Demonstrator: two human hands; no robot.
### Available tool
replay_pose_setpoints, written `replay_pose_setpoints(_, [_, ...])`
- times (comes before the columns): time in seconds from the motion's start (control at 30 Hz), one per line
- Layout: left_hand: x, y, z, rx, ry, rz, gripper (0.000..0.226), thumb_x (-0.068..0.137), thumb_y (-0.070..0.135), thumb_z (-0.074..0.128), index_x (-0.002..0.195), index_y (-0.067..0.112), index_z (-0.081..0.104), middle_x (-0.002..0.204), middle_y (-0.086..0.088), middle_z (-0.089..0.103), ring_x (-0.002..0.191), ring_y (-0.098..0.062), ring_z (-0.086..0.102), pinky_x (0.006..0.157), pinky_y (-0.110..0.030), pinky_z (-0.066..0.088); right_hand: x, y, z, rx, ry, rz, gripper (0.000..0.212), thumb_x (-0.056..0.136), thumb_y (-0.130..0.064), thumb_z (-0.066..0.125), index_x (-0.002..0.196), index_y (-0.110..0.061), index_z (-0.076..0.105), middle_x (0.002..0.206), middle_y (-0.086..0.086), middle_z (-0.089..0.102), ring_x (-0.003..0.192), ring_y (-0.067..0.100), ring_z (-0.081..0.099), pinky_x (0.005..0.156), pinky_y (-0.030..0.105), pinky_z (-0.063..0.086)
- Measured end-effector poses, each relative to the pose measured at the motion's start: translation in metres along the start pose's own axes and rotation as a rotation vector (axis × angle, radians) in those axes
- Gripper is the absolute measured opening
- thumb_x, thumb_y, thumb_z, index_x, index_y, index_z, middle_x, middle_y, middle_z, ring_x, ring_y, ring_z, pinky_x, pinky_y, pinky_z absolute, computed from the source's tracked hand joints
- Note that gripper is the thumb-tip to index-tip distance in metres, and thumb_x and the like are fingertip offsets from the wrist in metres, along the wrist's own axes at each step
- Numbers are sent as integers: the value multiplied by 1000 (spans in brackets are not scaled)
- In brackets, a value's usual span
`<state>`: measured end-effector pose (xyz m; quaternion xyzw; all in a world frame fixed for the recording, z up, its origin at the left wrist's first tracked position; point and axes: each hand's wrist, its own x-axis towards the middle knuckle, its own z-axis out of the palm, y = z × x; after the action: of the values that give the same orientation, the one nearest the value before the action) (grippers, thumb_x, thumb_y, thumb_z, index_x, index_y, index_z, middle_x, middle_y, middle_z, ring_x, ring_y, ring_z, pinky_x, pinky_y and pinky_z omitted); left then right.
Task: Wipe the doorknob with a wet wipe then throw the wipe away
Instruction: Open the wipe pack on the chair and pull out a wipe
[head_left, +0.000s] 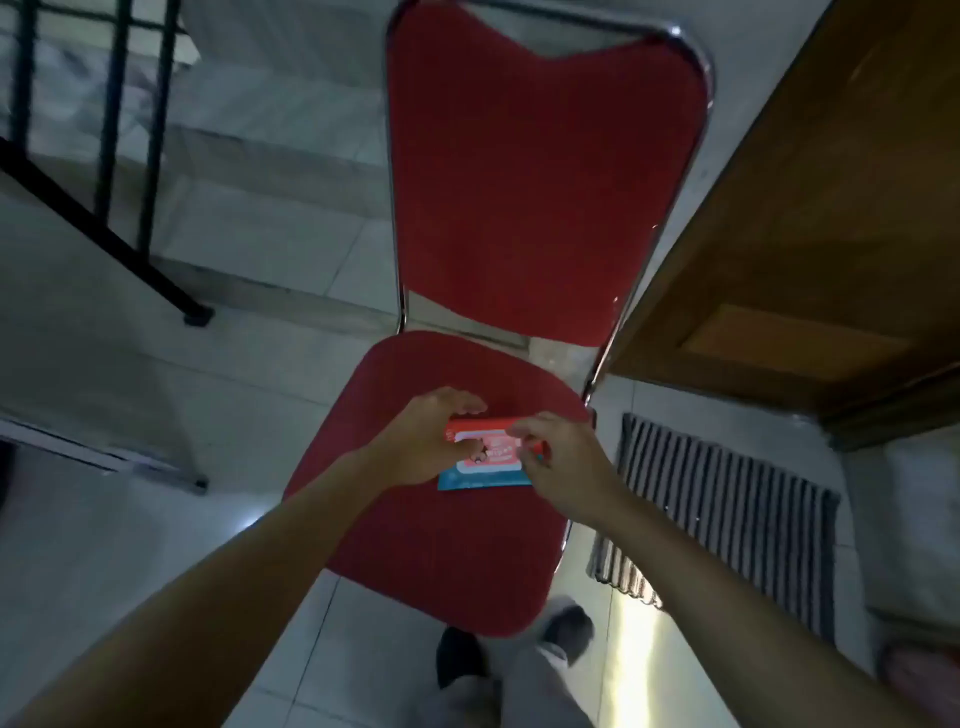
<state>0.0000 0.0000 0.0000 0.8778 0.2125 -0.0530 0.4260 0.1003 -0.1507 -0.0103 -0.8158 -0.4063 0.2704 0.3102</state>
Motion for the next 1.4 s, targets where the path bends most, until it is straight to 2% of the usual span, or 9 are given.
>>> replay_pose_setpoints(0.13, [26,-46,31,-15,33,-36,38,75,9,69,112,10,61,112,-10,63,101,-22,60,90,-33,48,20,45,42,-45,-53,29,28,82,-1,52,106,-9,64,111,11,64,104,25,57,92,29,41])
replay_pose_setpoints(0.27, [43,-87,61,-12,57,-40,45,72,15,73,114,12,58,105,-1,55,101,-16,54,84,-20,39,33,82,75,-63,-69,9,36,78,6,48,107,-8,63,115,9,62,109,23,56,96,24,39])
replay_pose_setpoints(0.43, [51,-133,101,-3,-27,-70,79,66,27,75,133,11,36,138,-4,33,124,-5,25,106,-20,24,48,109,116,-138,-73,-7,45,82,2,50,124,-15,53,137,8,46,126,25,41,102,27,30])
replay_pose_setpoints(0.57, [55,-141,115,-20,19,-124,77,83,16,63,143,9,15,154,-3,10,142,-11,3,108,-16,8,54,116,132,-307,62,-61,40,73,-10,63,112,-18,59,123,11,56,111,31,53,79,43,51])
replay_pose_setpoints(0.73, [71,-144,117,-12,78,-116,76,81,13,65,142,10,21,154,-2,15,138,-6,8,109,-19,12,68,123,131,-423,147,-115,40,64,-12,76,101,-19,61,112,7,63,107,20,50,64,32,51])
replay_pose_setpoints(0.93, [80,-146,118,28,123,-107,72,79,16,68,139,11,29,151,-2,23,141,-13,16,108,-20,17,75,132,126,-466,154,-203,25,78,-16,58,103,-18,61,111,3,65,106,20,60,69,29,52])
replay_pose_setpoints(1.1, [79,-144,117,10,128,-120,84,76,17,70,142,19,19,150,1,25,139,-10,21,113,-30,25,96,126,111,19,216,-75,26,89,-22,46,104,-14,66,101,3,71,92,10,62,79,13,43])
replay_pose_setpoints(1.27, [75,-135,111,-22,163,-87,80,72,13,72,137,16,26,134,1,39,114,-11,49,92,-32,49,118,123,96,343,244,118,17,87,-22,58,99,-21,70,92,-14,68,82,-16,57,73,0,40])
replay_pose_setpoints(1.4, [75,-131,114,75,199,-29,71,72,11,70,132,16,32,132,-2,42,114,-15,49,94,-32,47,128,131,94,236,321,170,20,85,-20,60,103,-21,69,83,2,63,81,10,56,69,-1,35])
